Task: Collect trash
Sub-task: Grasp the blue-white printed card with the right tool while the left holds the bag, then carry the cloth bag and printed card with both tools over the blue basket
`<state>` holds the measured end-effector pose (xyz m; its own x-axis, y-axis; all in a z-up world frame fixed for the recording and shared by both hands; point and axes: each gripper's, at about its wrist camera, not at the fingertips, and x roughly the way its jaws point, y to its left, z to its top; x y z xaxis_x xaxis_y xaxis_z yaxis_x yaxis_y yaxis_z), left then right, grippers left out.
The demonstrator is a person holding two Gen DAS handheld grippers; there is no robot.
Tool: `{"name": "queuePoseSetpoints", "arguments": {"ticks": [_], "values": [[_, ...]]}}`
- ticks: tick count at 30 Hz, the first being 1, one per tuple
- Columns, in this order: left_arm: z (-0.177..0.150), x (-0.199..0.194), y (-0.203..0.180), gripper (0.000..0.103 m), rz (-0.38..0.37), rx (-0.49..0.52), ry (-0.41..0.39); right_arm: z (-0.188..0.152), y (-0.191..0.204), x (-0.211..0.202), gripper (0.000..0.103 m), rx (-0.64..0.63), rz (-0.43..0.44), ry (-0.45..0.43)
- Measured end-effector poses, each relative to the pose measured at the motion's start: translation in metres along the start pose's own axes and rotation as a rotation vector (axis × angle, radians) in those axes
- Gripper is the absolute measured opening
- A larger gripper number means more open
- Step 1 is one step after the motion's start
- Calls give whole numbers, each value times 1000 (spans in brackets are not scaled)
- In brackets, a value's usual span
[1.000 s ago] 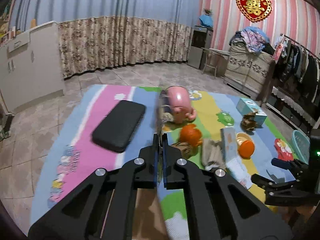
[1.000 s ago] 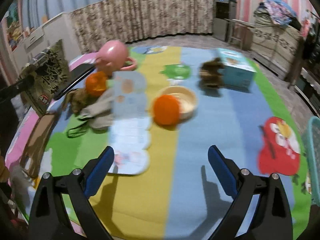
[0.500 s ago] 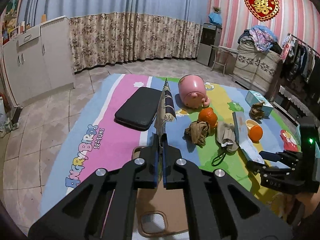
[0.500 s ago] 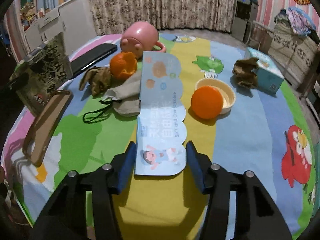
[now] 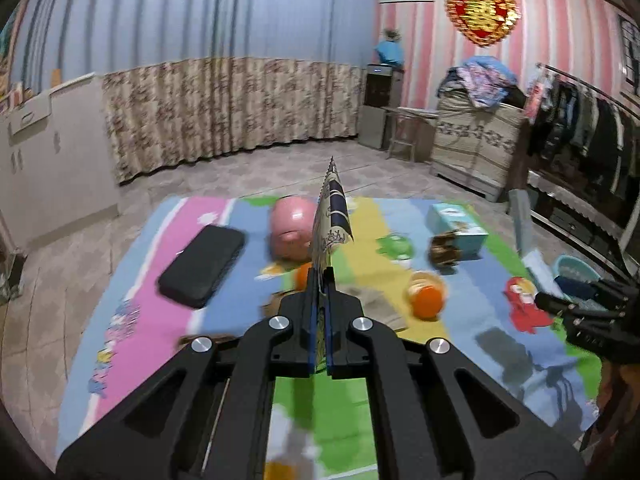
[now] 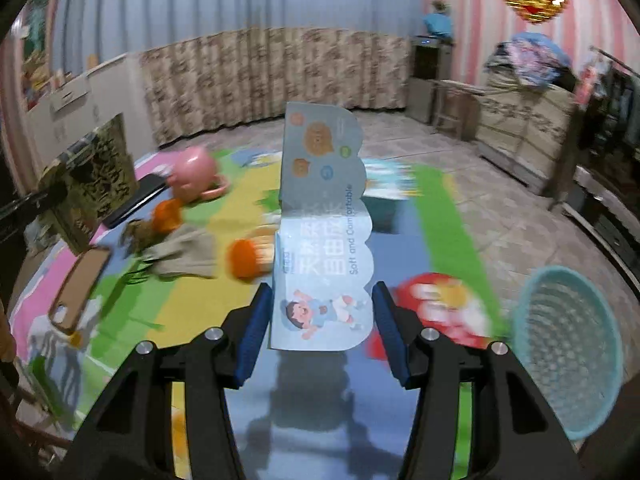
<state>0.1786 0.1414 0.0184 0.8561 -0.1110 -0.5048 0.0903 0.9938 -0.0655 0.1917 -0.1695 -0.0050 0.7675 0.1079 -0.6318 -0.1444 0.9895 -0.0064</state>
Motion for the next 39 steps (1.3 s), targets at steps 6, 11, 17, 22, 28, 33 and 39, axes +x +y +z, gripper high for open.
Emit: {"name": "queuePoseSetpoints", "arguments": {"ticks": [6, 11, 17, 22, 28, 33, 39], "values": [[6, 10, -64, 1, -90, 41, -3, -8, -89, -32, 52, 95, -141, -39], [6, 17, -120, 1, -158, 84, -3, -24, -158, -43, 52, 193, -232, -53], [3, 30, -185, 1, -229, 132, 17, -48, -222, -42, 52, 315, -304, -58], [0, 37, -242, 1, -288, 186, 22, -61, -256, -42, 52, 371, -333, -56], [-7, 41, -306, 1, -373, 234, 34, -79, -279, -41, 52, 410, -372, -42], [-17, 48, -350, 1, -427, 269, 46, -86, -296, -45, 52, 454, -385, -54], [-26, 62, -395, 1, -477, 292, 73, -88, -306, -46, 52, 467, -380, -50]]}}
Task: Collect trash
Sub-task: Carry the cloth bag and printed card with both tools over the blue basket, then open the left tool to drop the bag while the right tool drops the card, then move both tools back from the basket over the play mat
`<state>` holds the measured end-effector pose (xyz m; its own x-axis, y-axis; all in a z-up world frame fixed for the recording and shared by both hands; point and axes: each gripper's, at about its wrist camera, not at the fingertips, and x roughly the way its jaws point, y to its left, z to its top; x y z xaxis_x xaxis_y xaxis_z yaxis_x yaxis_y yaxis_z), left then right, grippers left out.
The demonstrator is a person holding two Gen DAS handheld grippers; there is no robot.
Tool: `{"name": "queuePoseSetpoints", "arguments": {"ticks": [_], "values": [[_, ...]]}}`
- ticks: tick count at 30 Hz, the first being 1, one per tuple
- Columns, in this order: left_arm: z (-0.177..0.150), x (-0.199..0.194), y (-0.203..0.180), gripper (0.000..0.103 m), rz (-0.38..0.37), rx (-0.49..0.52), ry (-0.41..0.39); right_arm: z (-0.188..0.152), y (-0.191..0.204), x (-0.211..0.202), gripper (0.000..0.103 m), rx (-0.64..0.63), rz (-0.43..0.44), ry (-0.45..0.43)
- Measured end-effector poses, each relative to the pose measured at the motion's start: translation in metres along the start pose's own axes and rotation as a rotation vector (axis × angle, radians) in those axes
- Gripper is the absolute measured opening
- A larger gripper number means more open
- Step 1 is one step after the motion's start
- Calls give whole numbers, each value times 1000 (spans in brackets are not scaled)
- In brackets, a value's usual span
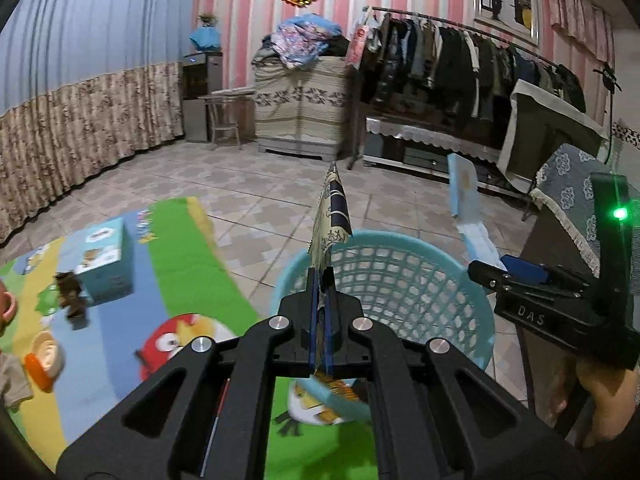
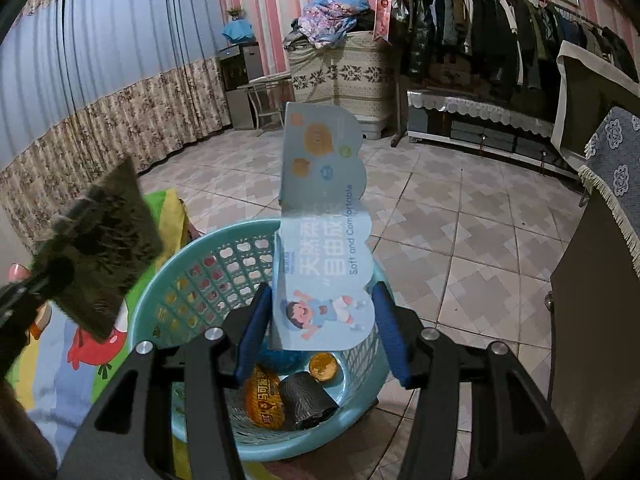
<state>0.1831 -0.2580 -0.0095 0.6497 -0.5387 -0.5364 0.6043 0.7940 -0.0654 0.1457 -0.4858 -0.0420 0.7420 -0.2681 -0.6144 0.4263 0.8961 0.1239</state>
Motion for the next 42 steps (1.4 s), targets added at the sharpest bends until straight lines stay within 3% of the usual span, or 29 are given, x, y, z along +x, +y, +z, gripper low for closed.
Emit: {"name": "queuePoseSetpoints", "arguments": {"ticks": [10, 13, 14, 17, 20, 26, 33, 40, 42], "values": [[5, 41, -15, 1, -27, -1, 57, 0, -5, 6, 52, 16, 8, 22], [4, 50, -13, 6, -24, -8, 76, 0, -5, 7, 52, 14, 9, 25], [4, 52, -12, 8, -23, -16, 84, -1, -5, 7, 52, 12, 9, 25], [3, 55, -7, 30, -3, -29, 94, -4, -4, 12, 52, 8, 5, 32], [3, 50, -2, 37, 43, -12, 73, -10, -1, 15, 52, 6, 5, 36], [7, 30, 18, 72, 125, -16, 23, -14, 3, 19, 52, -7, 13, 47], [8, 6, 46, 90, 207, -56, -9, -22, 23, 32, 52, -53, 23, 84], [2, -8, 73, 94, 257, -89, -9, -21, 34, 36, 53, -61, 25, 83], [-1, -13, 81, 95, 270, -103, -8, -21, 37, 37, 68, -62, 27, 79]]}}
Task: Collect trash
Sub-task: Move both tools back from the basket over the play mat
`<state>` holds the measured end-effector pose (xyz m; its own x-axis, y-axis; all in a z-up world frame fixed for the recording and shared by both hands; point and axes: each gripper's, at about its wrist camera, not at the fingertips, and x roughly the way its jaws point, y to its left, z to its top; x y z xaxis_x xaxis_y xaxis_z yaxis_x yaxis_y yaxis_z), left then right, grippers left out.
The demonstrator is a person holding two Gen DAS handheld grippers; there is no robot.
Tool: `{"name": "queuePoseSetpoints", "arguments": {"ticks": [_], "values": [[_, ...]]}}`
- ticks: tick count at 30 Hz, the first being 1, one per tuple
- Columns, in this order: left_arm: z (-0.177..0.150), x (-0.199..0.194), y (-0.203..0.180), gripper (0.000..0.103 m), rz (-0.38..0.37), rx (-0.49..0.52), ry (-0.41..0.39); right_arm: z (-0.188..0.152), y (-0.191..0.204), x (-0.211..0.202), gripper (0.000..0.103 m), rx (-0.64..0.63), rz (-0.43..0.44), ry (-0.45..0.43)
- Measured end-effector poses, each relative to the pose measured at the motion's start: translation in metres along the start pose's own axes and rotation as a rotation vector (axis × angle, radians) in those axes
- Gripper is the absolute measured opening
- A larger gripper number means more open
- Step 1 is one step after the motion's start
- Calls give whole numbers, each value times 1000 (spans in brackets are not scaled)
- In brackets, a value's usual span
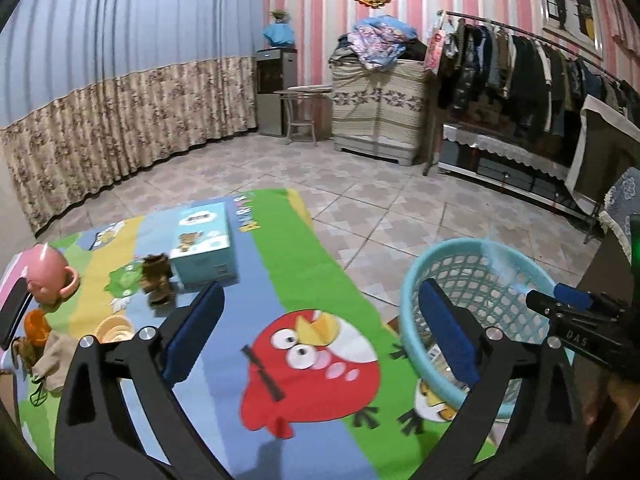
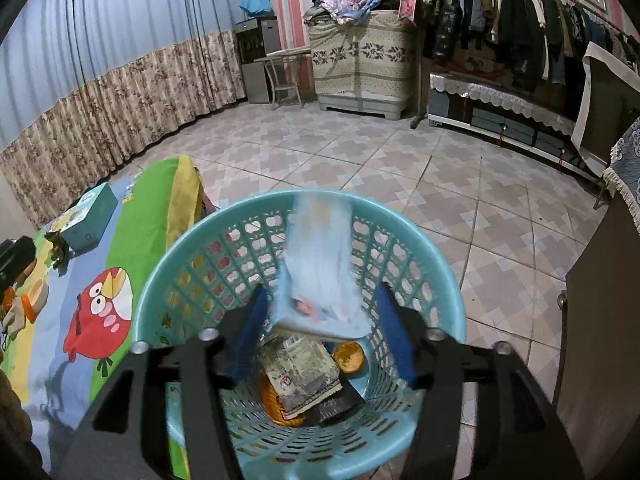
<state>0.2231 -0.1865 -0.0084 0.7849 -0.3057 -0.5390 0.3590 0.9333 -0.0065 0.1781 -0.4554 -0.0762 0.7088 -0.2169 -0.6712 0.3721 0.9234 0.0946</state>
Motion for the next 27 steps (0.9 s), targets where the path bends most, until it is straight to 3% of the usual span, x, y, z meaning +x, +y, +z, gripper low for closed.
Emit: {"name": "queuePoseSetpoints", "arguments": {"ticks": [5, 11, 27], "values": [[-4, -7, 17, 95, 21, -16, -4, 1, 2, -3, 82, 2, -26, -20], [-8, -18, 32, 95, 48, -14, -10, 5, -2, -10, 90, 23, -35, -47], [-32, -54, 109, 97, 134, -86, -18, 10, 32, -27, 91, -30, -53, -112]]}}
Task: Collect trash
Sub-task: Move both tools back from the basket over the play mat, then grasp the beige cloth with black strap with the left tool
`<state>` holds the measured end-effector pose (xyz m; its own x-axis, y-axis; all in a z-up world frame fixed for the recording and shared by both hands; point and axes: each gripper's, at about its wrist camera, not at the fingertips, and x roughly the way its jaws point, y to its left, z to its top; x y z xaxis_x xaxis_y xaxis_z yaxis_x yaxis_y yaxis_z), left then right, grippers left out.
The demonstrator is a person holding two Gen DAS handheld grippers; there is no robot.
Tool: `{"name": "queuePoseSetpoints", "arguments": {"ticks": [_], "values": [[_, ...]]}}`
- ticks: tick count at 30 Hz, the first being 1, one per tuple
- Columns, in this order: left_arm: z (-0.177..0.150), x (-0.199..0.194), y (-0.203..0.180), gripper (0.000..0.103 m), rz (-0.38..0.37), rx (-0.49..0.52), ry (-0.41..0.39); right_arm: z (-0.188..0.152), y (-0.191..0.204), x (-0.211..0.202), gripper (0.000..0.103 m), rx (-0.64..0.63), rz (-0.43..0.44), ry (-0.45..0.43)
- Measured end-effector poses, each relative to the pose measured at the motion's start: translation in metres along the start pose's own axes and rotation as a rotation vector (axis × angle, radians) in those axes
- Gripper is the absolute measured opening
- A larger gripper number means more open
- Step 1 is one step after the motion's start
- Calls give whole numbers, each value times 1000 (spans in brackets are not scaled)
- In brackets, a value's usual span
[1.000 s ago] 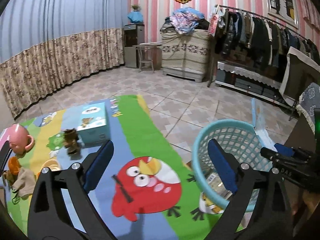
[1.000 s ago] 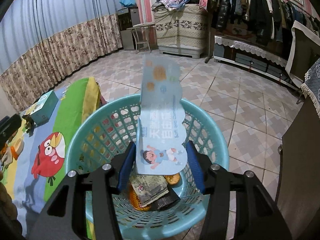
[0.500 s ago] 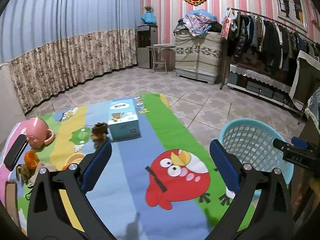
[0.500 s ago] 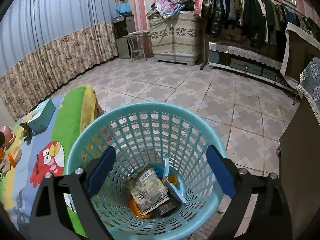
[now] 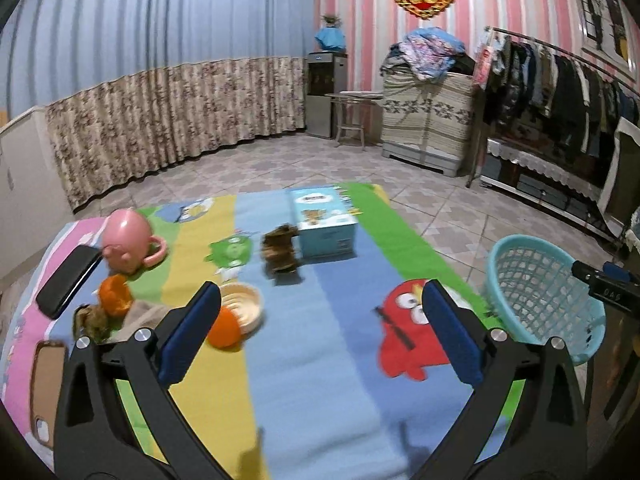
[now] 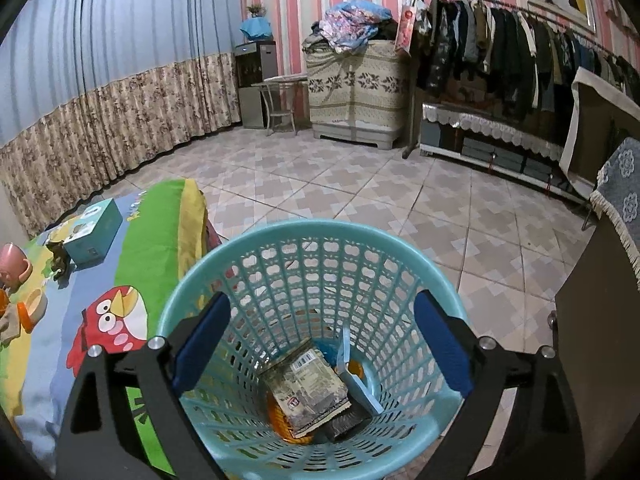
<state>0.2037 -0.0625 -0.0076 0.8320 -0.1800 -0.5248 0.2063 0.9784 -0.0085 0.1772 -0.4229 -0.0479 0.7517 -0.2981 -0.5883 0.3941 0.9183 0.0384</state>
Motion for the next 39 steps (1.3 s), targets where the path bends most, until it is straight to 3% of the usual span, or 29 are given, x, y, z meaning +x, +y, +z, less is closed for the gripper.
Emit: {"name": "queuePoseSetpoints", "arguments": {"ticks": [13, 20, 39], "values": [[-15, -14, 101, 97, 102, -123, 20, -5, 41, -7, 91, -71, 1, -12], [-27, -19, 136, 97, 148, -138, 29, -14, 57, -12, 91, -103, 26, 1], [-68, -2, 181, 97, 173, -203, 134, -33, 113, -19, 92, -130, 134, 34]]}}
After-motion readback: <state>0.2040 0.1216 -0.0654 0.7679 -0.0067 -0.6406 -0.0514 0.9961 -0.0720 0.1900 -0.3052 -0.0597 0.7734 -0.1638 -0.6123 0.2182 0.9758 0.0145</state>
